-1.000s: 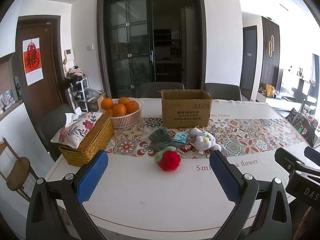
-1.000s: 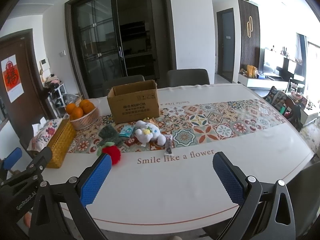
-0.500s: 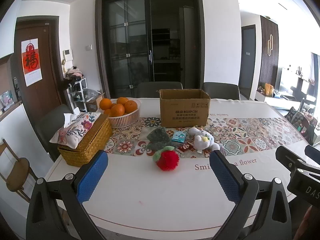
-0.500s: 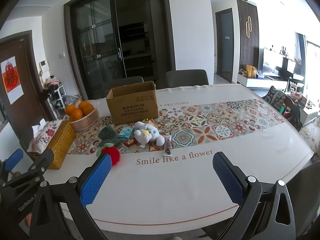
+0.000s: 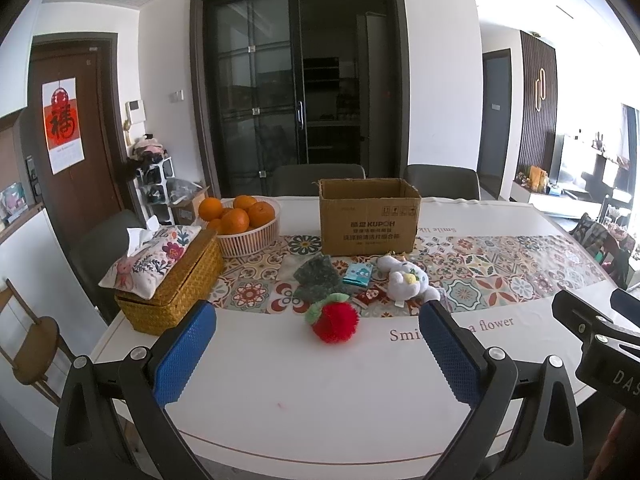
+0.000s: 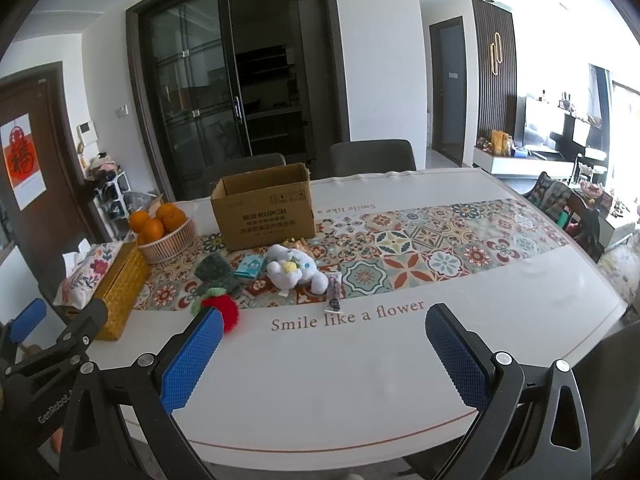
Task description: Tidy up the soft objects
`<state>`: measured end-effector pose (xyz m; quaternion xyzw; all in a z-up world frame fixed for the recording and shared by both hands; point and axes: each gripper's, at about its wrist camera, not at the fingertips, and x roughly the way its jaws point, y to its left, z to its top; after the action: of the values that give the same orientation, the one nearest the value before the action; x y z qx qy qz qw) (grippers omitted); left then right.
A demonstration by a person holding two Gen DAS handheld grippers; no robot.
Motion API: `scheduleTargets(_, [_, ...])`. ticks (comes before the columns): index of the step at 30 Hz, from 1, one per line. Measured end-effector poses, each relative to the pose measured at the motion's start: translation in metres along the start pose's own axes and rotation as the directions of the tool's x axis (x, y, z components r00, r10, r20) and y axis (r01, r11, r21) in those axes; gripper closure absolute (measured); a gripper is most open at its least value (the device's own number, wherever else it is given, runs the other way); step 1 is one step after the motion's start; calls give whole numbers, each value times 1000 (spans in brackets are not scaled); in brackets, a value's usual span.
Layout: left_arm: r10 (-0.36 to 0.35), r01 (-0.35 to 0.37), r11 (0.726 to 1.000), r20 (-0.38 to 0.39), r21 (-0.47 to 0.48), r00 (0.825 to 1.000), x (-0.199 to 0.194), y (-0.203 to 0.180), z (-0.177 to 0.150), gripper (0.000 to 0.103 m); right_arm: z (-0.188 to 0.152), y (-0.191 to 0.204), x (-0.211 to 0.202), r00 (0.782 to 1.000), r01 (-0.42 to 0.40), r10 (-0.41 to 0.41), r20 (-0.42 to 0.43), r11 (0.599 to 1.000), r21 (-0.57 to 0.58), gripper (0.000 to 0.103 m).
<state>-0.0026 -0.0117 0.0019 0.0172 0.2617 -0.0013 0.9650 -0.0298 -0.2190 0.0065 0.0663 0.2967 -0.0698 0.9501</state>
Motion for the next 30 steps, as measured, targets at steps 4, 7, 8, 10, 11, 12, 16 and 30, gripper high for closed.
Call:
scheduleTargets(4, [-1, 1, 1000, 0, 0, 1000, 0, -1, 0, 0, 0, 0, 0, 1000, -1, 1, 0, 1000, 1, 1])
scheduleTargets(7, [0, 0, 1000, 0, 1, 1000, 0, -2, 0, 0, 0, 1, 0, 1000, 0, 0, 0, 1000, 1, 1])
scheduleTargets(8, [-1, 1, 1000, 0, 1, 1000, 0, -1, 0, 0, 0, 0, 0, 1000, 0, 0, 0, 1000, 1, 1])
scheduleTargets(10, [-1, 1, 1000, 0, 1, 1000, 0, -2, 0, 0, 0, 0, 0, 1000, 0, 0, -1, 1000, 3, 1])
scheduleTargets(11, [-1, 1, 1000, 0, 1, 1000, 0, -1, 0, 0, 0, 1, 0, 1000, 0, 0, -1, 1000, 1, 1])
scheduleTargets(12, [-2, 2, 1000, 0, 0, 1000, 0, -2, 0, 0, 0, 1, 1, 1000, 2, -2, -1, 1000, -1, 1])
scheduleTargets(16, [-4, 4, 1000, -2, 2, 1000, 0, -3, -1, 0, 0, 1, 1, 1000, 1, -1, -2, 1000, 1, 1])
scheduleTargets(30, [-3, 3, 1000, -69, -9, 998, 30, -2, -4, 0, 1, 6, 35, 998, -22, 23, -66, 1000, 9, 1])
